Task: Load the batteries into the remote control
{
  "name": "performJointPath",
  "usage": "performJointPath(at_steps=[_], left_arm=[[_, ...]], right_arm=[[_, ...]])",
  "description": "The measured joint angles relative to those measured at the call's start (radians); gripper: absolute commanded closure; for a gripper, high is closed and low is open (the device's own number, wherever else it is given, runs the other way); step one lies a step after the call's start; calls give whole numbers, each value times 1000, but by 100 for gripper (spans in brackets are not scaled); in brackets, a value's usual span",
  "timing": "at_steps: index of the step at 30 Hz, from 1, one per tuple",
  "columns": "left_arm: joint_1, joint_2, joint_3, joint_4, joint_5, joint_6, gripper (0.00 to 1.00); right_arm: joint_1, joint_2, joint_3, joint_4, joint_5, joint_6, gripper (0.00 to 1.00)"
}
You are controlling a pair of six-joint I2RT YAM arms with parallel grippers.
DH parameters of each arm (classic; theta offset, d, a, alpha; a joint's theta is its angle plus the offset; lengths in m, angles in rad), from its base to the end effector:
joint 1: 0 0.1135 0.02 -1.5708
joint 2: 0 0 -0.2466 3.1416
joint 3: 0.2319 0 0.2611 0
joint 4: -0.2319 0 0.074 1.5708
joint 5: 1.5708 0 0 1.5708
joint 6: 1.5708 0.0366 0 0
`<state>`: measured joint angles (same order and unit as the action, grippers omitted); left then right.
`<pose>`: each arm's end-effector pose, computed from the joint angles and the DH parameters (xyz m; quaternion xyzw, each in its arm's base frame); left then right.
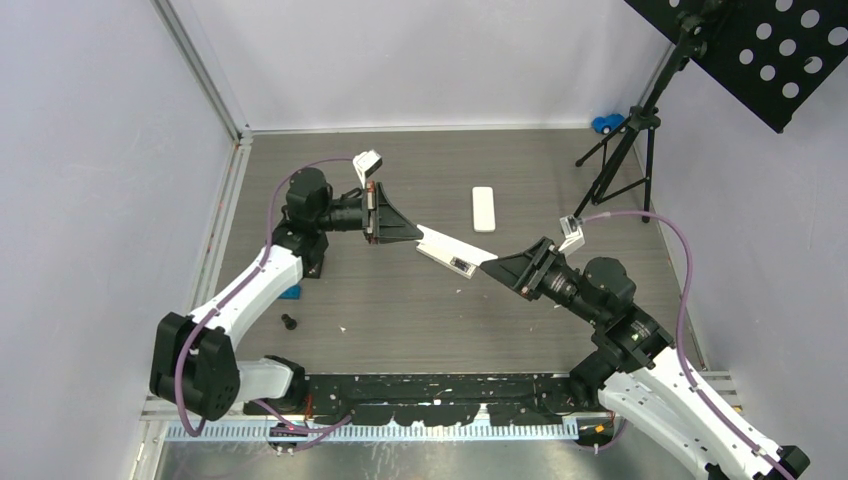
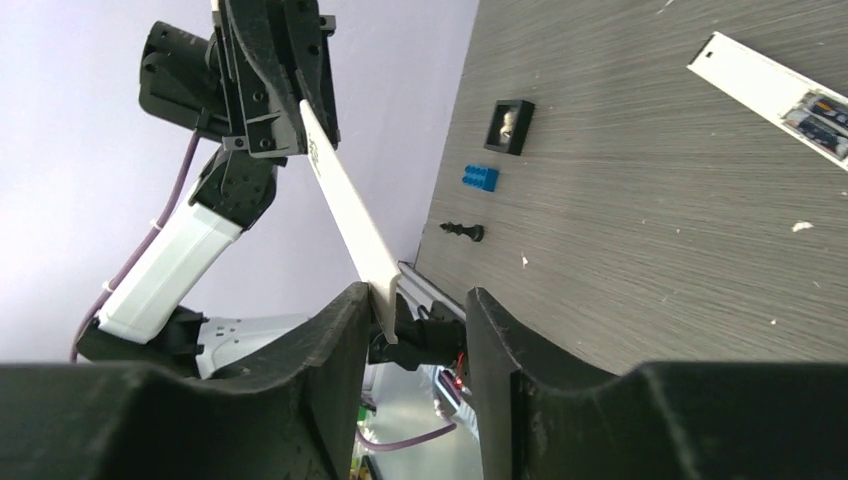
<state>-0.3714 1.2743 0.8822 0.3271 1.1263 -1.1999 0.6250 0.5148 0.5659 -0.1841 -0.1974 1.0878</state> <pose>0.2631 -0.1379 0.3019 0.0858 0.7118 -0.6843 0.1332 0.1296 0.1024 0.2933 0.1086 0.7438 0.5437 0.3733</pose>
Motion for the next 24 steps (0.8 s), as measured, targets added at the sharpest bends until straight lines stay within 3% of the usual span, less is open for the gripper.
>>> performJointPath(at_steps=[4, 8, 12, 15, 17, 20, 21, 22, 24], left_arm=[[0, -5, 0, 25, 19, -22, 100], [0, -5, 0, 56, 35, -54, 100], [0, -5, 0, 84, 49, -76, 100], [0, -5, 0, 85, 50, -80, 100], [0, -5, 0, 85, 53, -83, 100], [0, -5, 0, 84, 53, -84, 100], [1, -5, 0, 81, 51, -82, 100], [2, -5, 0, 76, 43, -77, 95], [14, -5, 0, 46, 26, -67, 71]], right_arm=[[0, 0, 0, 27, -35, 0, 62], [0, 0, 0, 63, -67, 3, 49], [0, -7, -6, 101, -76, 6, 48], [0, -17, -14, 129, -75, 6, 59], [0, -16, -19, 151, -76, 8, 71], [0, 10, -25, 187, -78, 15, 98], [0, 24, -26, 199, -82, 18, 99], [0, 36, -26, 209, -88, 24, 99], [0, 61, -26, 239, -89, 33, 100]])
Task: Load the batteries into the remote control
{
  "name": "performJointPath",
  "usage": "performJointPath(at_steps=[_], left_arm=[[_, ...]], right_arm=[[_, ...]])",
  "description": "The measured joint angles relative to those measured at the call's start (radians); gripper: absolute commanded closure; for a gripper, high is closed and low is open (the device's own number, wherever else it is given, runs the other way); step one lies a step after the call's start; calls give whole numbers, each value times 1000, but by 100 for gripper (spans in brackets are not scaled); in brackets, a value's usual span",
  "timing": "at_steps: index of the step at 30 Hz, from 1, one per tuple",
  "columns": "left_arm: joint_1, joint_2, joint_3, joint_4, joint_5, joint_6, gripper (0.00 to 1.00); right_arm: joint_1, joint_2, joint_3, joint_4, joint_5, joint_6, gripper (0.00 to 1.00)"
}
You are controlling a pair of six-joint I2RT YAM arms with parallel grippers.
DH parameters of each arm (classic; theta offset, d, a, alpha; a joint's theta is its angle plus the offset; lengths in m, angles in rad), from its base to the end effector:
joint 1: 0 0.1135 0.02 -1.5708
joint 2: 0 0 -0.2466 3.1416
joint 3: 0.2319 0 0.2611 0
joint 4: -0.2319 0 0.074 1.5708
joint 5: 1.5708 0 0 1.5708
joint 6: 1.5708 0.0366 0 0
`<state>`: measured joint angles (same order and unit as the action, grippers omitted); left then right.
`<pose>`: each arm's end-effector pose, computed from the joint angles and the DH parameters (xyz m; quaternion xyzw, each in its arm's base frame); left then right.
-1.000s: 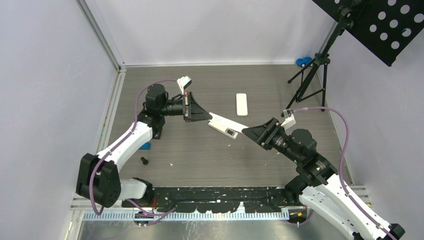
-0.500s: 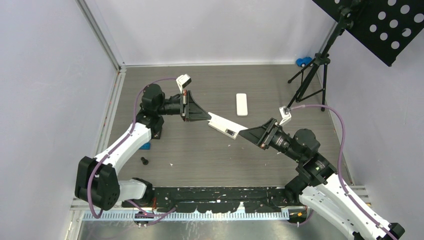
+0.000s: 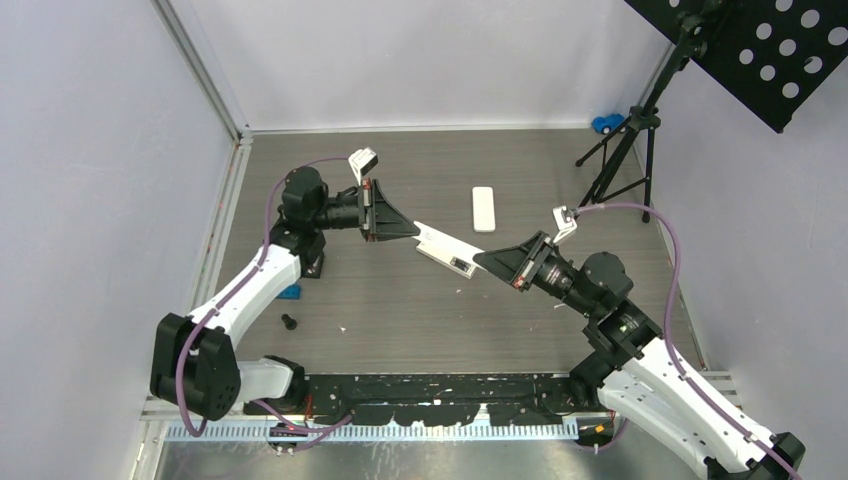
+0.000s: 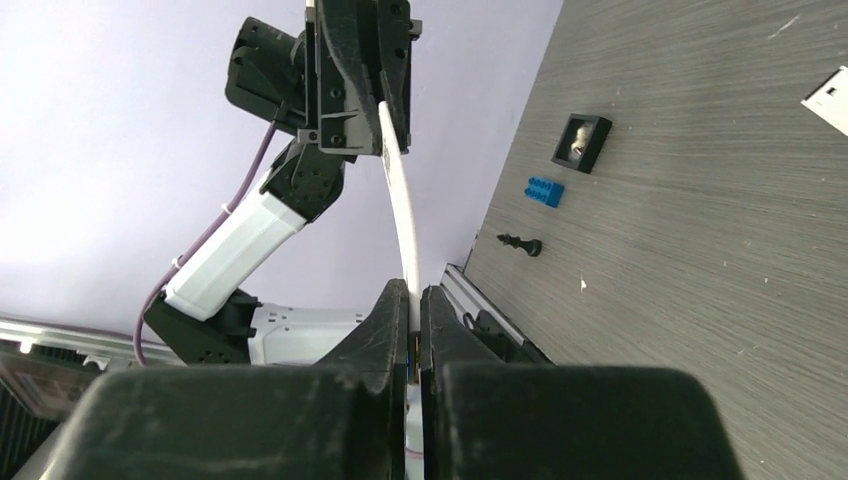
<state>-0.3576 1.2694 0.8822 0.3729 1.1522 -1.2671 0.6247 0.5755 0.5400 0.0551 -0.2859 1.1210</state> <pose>0.2633 -0.1341 0.3073 0.0813 0.7045 -0.6942 0.1233 0.1386 0.1126 0.3008 0.0716 0.6968 0.6056 0.3777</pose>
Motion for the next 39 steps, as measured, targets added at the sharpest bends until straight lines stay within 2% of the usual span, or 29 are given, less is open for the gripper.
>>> performJointPath(at_steps=[2, 4, 9, 17, 22, 29, 39], left_arm=[[5, 0, 3, -36, -18, 21, 49], [5, 3, 21, -101, -38, 67, 38], [17, 27, 82, -277, -164, 232, 27], [26, 145, 98, -469, -514, 518, 26], [26, 295, 104, -524, -656, 651, 34], [26, 455, 113, -500, -662, 700, 36], [26, 508, 113, -386, -627, 701, 36]], right_arm=[[0, 19, 0, 5, 8, 4, 100], [0, 38, 0, 3, 28, 9, 100], [1, 86, 0, -51, 123, 24, 100], [1, 248, -3, -119, 291, 47, 100], [0, 414, -56, 10, 307, 34, 100], [0, 592, -56, 171, 307, 37, 100], [-42, 758, -55, 323, 241, 78, 100]])
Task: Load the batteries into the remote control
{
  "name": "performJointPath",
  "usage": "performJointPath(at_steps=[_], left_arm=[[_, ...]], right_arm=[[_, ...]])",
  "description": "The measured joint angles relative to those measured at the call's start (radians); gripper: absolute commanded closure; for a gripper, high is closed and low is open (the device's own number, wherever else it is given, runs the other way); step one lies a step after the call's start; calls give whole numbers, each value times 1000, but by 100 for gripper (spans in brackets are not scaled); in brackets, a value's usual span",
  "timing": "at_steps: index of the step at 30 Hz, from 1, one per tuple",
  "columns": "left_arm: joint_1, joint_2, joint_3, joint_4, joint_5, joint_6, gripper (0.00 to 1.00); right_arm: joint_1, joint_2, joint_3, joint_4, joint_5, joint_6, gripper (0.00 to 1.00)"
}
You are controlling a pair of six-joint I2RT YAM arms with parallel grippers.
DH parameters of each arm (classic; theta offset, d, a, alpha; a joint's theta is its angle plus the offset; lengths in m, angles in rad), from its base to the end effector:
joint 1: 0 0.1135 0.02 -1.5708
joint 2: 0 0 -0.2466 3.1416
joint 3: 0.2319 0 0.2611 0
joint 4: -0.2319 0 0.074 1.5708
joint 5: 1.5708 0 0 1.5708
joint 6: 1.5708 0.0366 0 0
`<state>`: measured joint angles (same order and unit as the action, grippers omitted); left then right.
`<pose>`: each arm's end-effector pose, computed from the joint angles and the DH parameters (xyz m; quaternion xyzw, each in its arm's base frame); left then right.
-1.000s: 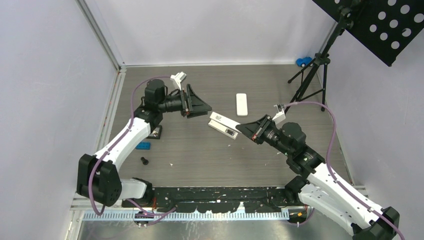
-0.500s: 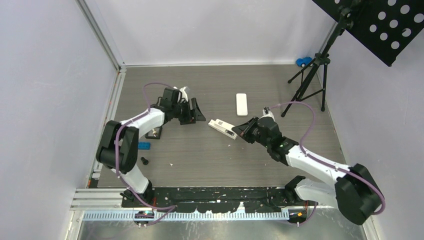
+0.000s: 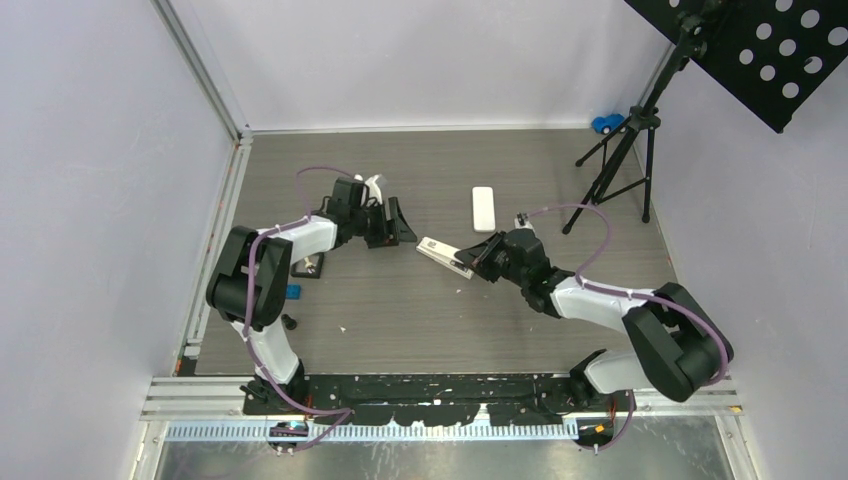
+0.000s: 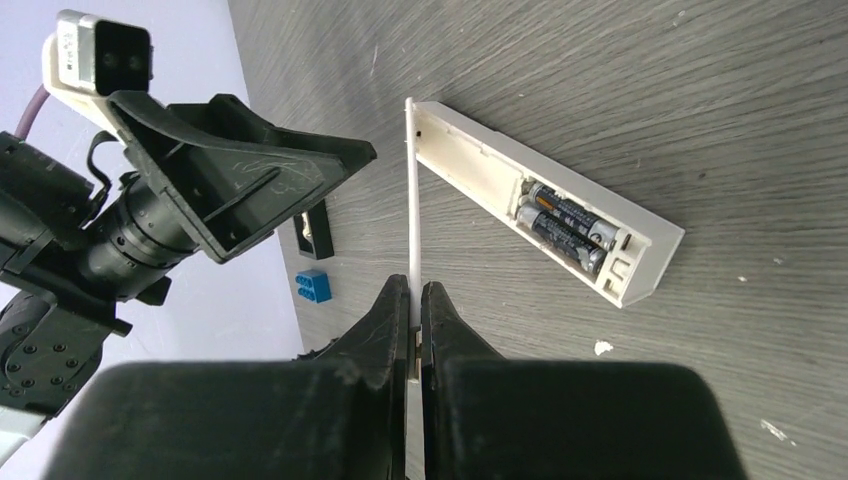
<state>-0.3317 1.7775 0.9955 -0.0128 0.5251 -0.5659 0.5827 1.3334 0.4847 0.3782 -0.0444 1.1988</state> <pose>0.3412 -0.1369 0.1429 -0.0069 0.8993 -0.3750 0.2249 0.2275 0.1519 0.1520 0.2473 0.8156 0.4183 0.3140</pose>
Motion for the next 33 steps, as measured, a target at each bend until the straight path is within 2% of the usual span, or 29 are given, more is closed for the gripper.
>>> performJointPath(at_steps=[8, 15, 21, 33], left_arm=[[0, 21, 0, 36, 4, 10, 42], [0, 47, 7, 37, 11, 34, 42], [0, 53, 26, 38, 18, 35, 42], [0, 76, 39, 37, 27, 39, 45]], right_arm=[[-47, 56, 17, 14, -66, 9, 100], [-93, 60, 71, -96, -137, -18, 100], [-103, 114, 71, -56, -212, 32, 100], [-105, 122, 67, -61, -213, 3, 100]])
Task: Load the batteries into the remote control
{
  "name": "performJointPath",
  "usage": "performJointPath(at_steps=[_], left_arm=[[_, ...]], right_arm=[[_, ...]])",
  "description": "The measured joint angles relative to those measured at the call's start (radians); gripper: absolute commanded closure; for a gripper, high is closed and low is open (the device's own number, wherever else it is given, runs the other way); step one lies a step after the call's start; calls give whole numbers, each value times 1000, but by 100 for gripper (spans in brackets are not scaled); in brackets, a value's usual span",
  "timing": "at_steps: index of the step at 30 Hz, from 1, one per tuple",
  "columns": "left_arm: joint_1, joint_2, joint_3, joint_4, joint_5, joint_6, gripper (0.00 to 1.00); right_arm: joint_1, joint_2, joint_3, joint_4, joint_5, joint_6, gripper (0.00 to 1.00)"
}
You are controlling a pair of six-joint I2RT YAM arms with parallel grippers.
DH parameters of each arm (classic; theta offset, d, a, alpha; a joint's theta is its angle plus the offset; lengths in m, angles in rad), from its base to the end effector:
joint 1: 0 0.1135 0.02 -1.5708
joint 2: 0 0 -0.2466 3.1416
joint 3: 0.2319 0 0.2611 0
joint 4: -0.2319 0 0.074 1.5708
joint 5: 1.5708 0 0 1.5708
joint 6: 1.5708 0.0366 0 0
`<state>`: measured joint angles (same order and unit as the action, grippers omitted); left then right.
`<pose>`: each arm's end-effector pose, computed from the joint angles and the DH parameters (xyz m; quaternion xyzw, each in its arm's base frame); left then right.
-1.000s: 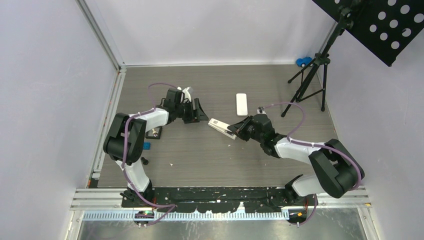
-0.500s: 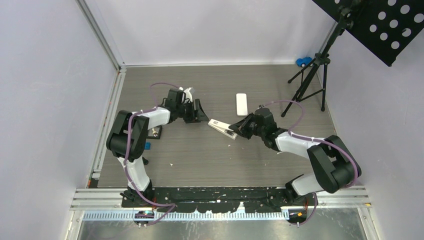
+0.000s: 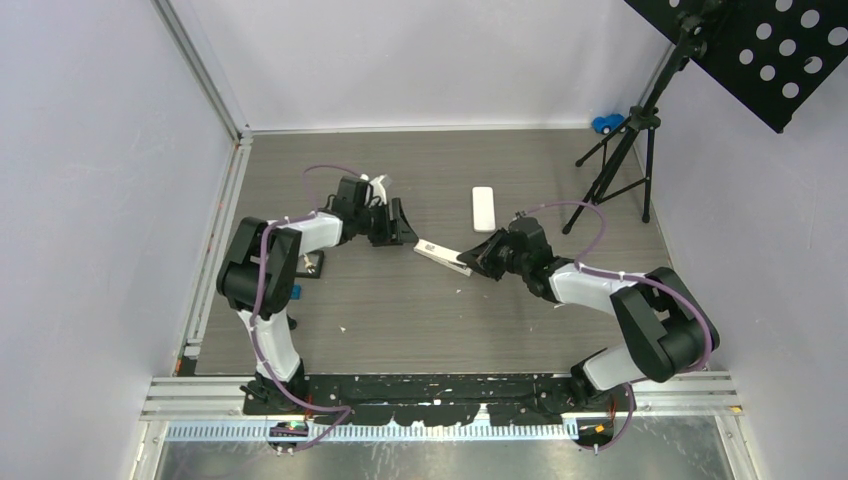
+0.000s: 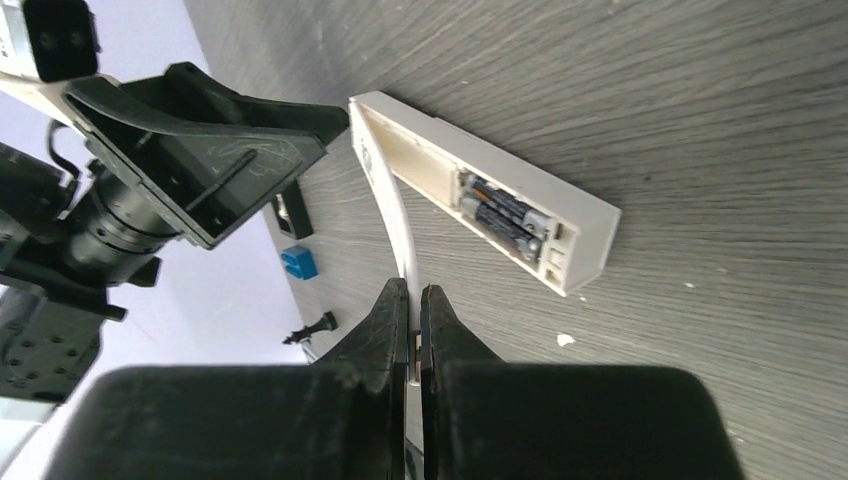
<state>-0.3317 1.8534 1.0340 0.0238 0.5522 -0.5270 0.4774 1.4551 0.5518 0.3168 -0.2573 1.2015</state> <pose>0.3527 -0.1418 0.1305 0.0157 0.8966 -0.3809 0.2256 0.2507 0.1402 0.1355 0.2529 0.8388 0.4243 0.2288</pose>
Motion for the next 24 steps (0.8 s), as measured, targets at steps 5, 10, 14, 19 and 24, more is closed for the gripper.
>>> performJointPath(at_steps=[5, 10, 14, 19, 24], left_arm=[[0, 46, 48, -32, 14, 13, 46], [0, 51, 63, -51, 23, 15, 46], [-7, 55, 68, -67, 31, 17, 51], [-23, 73, 97, -107, 29, 37, 58], [-48, 93, 132, -150, 6, 65, 60]], right_arm=[[0, 12, 10, -68, 23, -67, 100], [0, 14, 47, -138, 47, -129, 99], [0, 23, 62, -167, 63, -150, 100], [0, 61, 91, -205, 75, -163, 100], [0, 77, 106, -214, 75, -172, 100]])
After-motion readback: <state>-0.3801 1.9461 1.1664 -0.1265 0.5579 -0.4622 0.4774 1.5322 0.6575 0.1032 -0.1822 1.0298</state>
